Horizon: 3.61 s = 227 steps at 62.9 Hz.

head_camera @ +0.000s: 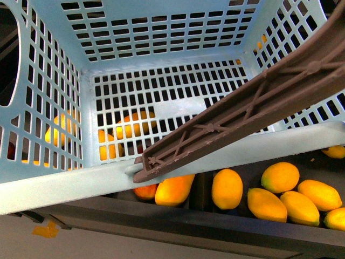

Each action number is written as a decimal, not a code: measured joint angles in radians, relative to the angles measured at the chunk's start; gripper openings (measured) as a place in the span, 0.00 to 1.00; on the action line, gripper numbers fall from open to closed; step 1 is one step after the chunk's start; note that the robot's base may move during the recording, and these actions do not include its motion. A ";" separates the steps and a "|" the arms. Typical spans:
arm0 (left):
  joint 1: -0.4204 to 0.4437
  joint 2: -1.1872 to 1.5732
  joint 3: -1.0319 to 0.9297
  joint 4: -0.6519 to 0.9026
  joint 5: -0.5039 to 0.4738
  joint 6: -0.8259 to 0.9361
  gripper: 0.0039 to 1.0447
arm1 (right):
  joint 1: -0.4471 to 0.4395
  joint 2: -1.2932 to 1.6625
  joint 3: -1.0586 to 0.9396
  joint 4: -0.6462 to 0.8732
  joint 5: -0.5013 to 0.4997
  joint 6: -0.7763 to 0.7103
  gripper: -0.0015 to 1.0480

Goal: Pick lemon and mango into basket

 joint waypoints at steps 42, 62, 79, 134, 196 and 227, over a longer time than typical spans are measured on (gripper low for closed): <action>0.000 0.000 0.000 0.000 0.000 0.000 0.13 | 0.015 -1.034 -0.806 0.153 -0.010 0.165 0.56; 0.000 0.000 0.000 0.000 0.000 0.000 0.13 | 0.193 -1.434 -0.774 0.013 0.164 0.270 0.56; 0.000 0.000 0.000 0.000 0.000 0.000 0.13 | 0.380 -1.426 -0.721 0.003 0.265 0.346 0.56; 0.000 0.001 0.000 -0.003 0.002 0.003 0.13 | 0.677 -1.158 -0.596 0.065 0.363 0.423 0.75; 0.000 0.001 0.000 -0.004 0.000 0.000 0.13 | 0.397 -1.817 -1.191 0.329 0.111 0.138 0.05; 0.000 0.001 0.000 -0.004 0.000 0.000 0.13 | 0.326 -1.972 -1.286 0.271 0.047 0.132 0.39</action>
